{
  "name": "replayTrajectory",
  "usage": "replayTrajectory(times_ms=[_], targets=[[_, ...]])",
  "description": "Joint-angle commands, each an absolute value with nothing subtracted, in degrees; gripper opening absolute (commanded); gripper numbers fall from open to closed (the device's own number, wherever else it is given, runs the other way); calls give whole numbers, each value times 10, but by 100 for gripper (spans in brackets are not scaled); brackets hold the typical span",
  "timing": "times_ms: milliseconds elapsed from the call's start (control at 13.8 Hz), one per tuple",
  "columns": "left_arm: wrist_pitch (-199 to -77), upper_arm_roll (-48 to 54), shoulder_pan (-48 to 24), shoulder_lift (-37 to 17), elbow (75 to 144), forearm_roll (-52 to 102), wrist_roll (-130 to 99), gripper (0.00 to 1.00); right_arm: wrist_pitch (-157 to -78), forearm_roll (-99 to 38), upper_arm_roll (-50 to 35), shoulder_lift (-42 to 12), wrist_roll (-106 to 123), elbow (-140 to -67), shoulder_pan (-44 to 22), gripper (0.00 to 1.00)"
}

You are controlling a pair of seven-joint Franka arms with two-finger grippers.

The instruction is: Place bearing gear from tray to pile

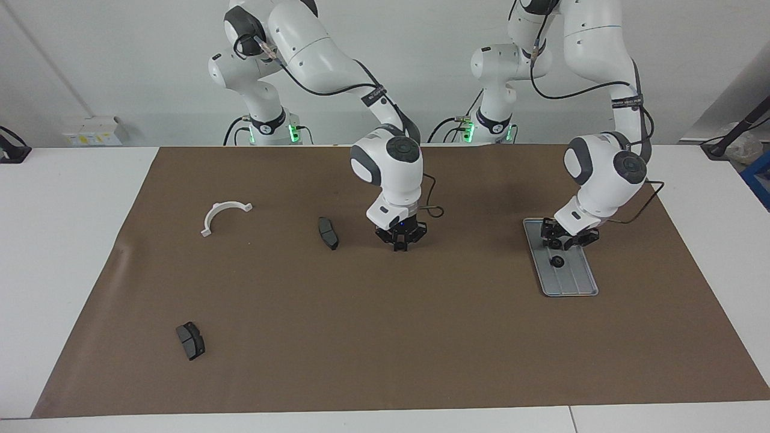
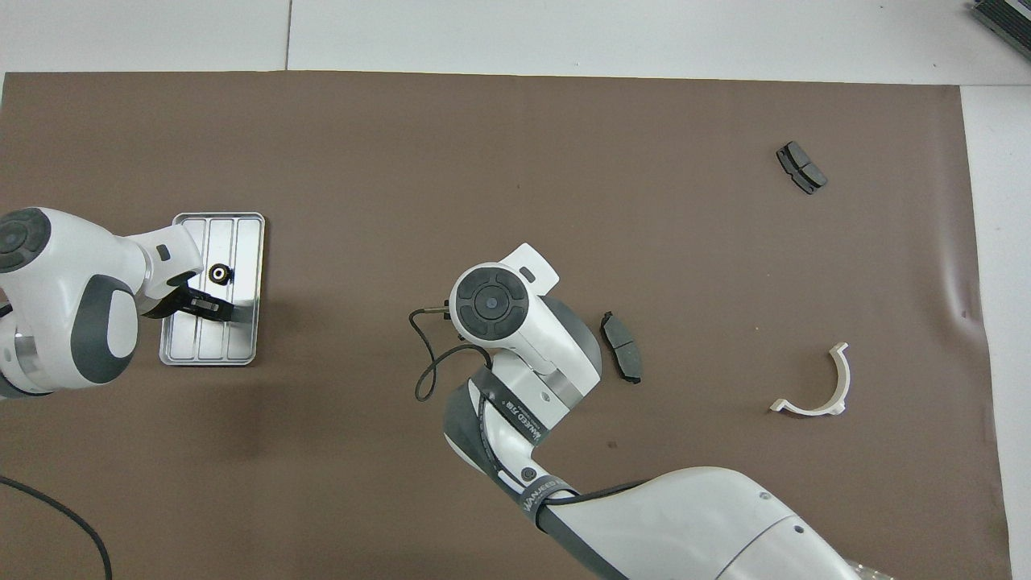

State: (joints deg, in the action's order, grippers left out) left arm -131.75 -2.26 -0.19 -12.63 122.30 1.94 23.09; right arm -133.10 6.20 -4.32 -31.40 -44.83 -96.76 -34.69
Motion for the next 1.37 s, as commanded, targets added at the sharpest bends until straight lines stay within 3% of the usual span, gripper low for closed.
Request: replayTrajectory(times_ms=[0,289,361,433,794,1083,1300], targets=[[-1311,-23,4,-110,1241,18,243,53,-1336,70,-46,-313,-463,-978,-347,11],[-1313,-23,4,-110,1239,18,243,41,-1342,78,-37,-300,-460,-972,-334,10],[-1313,-23,4,-110,1239,18,243,37,-1343,79,-37,-292,-456,-972,-317,9],[-1313,-23,3,-110,1239,18,243,34,-1345,79,-37,-281,-453,-976,-298,0],[-1310,-23,4,-113,1228,18,243,17,-1342,79,-38,-226,-348,-1017,-180,0],[-1243,-20,-11,-121,1141,18,172,15,-1334,79,-38,-214,-282,-1038,-116,0],[-1228,-21,-75,-129,1111,18,28,15,-1355,73,-39,-213,-238,-1056,-86,0]])
